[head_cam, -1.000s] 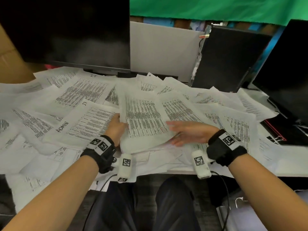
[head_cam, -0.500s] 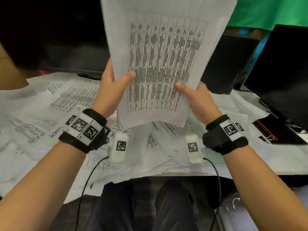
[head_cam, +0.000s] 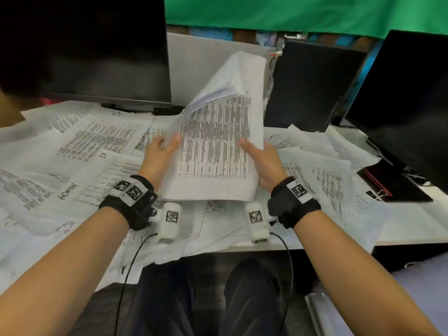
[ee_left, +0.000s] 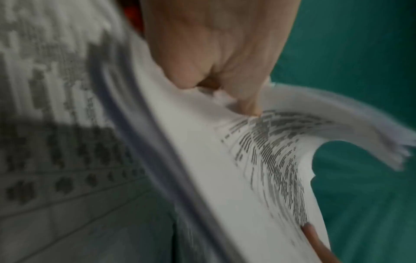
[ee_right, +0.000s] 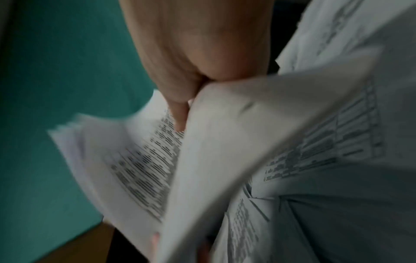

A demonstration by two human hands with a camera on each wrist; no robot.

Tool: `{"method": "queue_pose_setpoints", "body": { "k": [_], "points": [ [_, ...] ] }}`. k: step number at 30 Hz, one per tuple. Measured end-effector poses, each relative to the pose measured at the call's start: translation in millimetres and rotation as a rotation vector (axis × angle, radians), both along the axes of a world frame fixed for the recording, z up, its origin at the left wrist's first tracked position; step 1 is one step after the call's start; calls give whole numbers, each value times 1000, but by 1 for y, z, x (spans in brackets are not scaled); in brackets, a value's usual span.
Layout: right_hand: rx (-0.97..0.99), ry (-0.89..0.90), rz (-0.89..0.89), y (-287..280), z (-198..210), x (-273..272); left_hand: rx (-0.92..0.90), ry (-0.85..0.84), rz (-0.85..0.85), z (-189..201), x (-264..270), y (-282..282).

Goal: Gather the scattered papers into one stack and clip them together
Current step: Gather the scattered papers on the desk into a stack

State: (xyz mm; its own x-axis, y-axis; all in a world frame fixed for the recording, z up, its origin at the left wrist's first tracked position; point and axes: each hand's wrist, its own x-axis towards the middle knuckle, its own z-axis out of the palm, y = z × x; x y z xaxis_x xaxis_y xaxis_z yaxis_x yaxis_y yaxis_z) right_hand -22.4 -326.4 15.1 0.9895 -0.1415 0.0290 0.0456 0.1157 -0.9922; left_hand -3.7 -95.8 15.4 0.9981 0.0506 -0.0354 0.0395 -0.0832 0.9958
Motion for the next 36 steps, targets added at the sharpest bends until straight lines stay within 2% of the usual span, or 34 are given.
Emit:
{"method": "queue_pose_setpoints", "body": {
  "k": [2, 4, 5, 8, 9, 12, 14, 16, 17, 20, 22, 23, 25, 28, 31, 34, 36],
  "points": [
    [5, 95, 7, -6, -2, 8, 45, 120, -105, -12, -1, -2],
    [-133, 251, 76, -12, -6, 16, 164, 153, -164, -27, -6, -5],
    [-235, 297, 48, -22, -11, 23, 202, 158, -149, -34, -7, -5],
    [-663, 405, -271, -64, -25, 38, 262, 228, -91, -49, -10, -3],
    [-789, 475, -307, -78, -32, 40, 272, 260, -89, -52, -9, -1],
    [-1062, 640, -166, -97, -41, 38, 127, 316, -128, -59, -7, 5],
    [-1113, 627, -113, -97, -39, 36, 46, 314, -171, -60, -7, 8],
    [-1065, 545, -129, -98, -36, 38, 51, 305, -142, -65, -5, 10],
    [-1033, 462, -196, -98, -32, 38, 58, 298, -114, -66, -4, 11],
    [-979, 154, -531, -99, -9, 33, 92, 304, -87, -67, -3, 10],
    [-808, -21, -705, -98, 10, 29, 105, 313, -74, -68, -2, 8],
    [-711, -67, -729, -95, 19, 25, 115, 311, -62, -70, -1, 8],
    [-537, -47, -652, -85, 24, 22, 138, 313, -39, -71, 0, 7],
    [-254, 198, -353, -56, 10, 13, 95, 331, -17, -68, -1, 4],
    [-228, 394, -101, -28, -18, 5, -47, 361, 25, -68, 0, 4],
    [-256, 481, -28, -7, -46, 5, -214, 379, -74, -64, -4, 6],
    [-286, 538, -1, 5, -59, 6, -74, 380, -104, -62, -8, 5]
  ]
}}
